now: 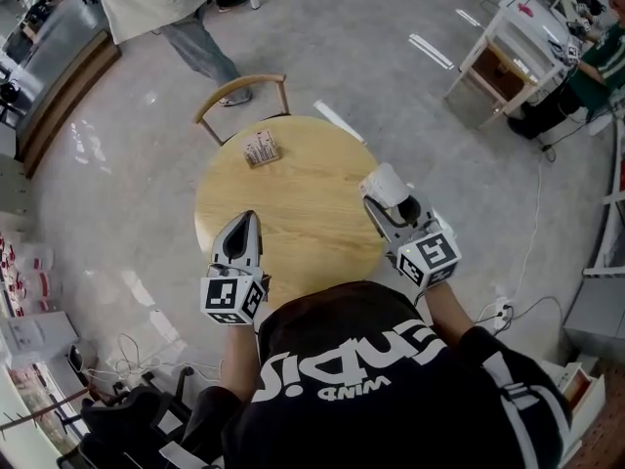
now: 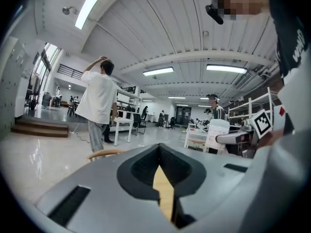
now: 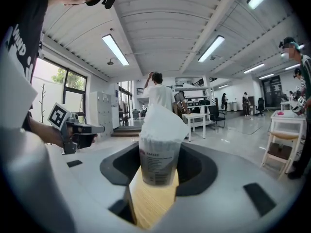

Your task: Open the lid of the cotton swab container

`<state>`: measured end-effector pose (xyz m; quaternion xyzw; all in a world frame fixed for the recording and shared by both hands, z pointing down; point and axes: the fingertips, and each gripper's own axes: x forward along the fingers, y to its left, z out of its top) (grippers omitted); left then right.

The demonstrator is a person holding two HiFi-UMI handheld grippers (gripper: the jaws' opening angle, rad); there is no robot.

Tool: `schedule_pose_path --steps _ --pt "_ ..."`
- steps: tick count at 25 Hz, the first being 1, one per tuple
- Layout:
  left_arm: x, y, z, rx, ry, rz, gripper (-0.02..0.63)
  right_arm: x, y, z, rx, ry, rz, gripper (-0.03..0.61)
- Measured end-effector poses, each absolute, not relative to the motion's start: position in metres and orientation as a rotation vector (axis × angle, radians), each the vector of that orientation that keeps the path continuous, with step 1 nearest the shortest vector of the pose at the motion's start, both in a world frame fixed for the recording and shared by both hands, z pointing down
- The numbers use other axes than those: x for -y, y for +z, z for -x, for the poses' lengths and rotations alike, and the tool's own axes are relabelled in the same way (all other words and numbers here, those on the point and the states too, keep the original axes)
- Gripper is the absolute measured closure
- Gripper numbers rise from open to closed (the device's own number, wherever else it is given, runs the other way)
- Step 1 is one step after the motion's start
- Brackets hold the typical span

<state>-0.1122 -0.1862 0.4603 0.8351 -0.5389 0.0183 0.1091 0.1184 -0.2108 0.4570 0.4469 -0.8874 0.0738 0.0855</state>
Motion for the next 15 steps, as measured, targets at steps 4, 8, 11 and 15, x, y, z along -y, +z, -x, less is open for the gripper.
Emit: schedule_pose_path --steps 4,8,11,15 --pt "0.1846 0.4629 0.1160 1.601 0.058 -2.450 0.603 0.2115 0.4572 -0.1197 2.641 0.215 -1.361 0.382" --pt "0.1854 0.4652 0.1193 1.610 0.057 -2.439 0.603 0.2132 0.4565 -0.1188 2.642 0.210 -1.379 0.382" --pt "0.1862 0.4646 0.1187 1.616 0.048 -2.430 0.603 0.2143 0.4542 -0.1198 2.648 0.184 -1.386 0.383" --pt "0.1874 0.4597 0.1190 1.623 0.039 -2.422 0.603 0.2156 0.4508 -0.1210 2.645 0.181 -1.392 0.383"
